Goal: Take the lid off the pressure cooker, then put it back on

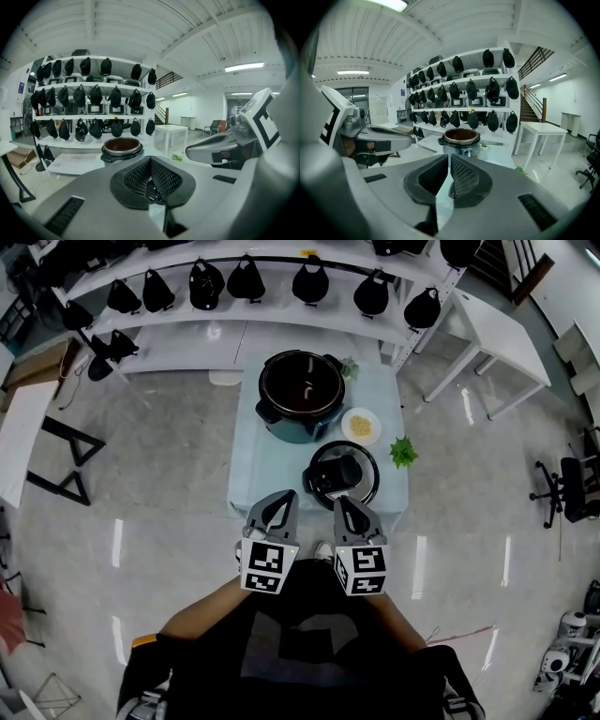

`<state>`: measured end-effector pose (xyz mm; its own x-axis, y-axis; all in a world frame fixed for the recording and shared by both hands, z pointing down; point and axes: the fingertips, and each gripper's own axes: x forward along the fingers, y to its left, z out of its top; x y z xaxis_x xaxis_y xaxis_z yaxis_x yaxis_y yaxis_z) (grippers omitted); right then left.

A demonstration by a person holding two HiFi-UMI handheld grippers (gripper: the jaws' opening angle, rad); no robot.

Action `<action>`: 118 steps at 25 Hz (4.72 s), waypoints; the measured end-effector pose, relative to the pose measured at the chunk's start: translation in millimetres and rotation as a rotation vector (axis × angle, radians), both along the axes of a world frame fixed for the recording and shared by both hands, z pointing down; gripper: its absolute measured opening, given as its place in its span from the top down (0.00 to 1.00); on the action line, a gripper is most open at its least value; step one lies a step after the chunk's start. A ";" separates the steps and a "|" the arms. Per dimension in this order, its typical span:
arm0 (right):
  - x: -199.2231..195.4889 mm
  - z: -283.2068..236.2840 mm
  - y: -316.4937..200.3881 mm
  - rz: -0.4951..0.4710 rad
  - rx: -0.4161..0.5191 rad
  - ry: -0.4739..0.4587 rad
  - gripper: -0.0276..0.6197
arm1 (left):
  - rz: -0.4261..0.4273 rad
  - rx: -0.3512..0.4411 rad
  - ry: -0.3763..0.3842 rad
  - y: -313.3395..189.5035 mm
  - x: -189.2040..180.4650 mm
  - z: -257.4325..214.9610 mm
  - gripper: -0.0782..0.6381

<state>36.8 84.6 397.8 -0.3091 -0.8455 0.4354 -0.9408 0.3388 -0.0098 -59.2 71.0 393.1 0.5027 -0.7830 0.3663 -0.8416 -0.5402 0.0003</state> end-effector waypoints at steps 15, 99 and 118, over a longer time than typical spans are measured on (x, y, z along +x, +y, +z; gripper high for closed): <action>-16.0 3.2 7.1 -0.003 -0.018 0.026 0.91 | -0.002 -0.015 0.015 5.8 -16.4 4.5 0.88; 97.4 107.0 -69.3 -0.374 -0.149 -0.006 0.69 | -0.463 -0.179 -0.095 3.7 99.5 83.1 0.88; 80.9 205.8 -123.2 -0.131 -0.284 0.037 0.51 | -0.348 -0.304 -0.126 -61.2 76.3 164.8 0.88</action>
<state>117.7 -38.6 603.6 -0.3866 -0.6430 0.6611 -0.8910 0.4454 -0.0878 17.1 9.8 558.0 0.1664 -0.7450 0.6460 -0.9761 -0.2171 0.0010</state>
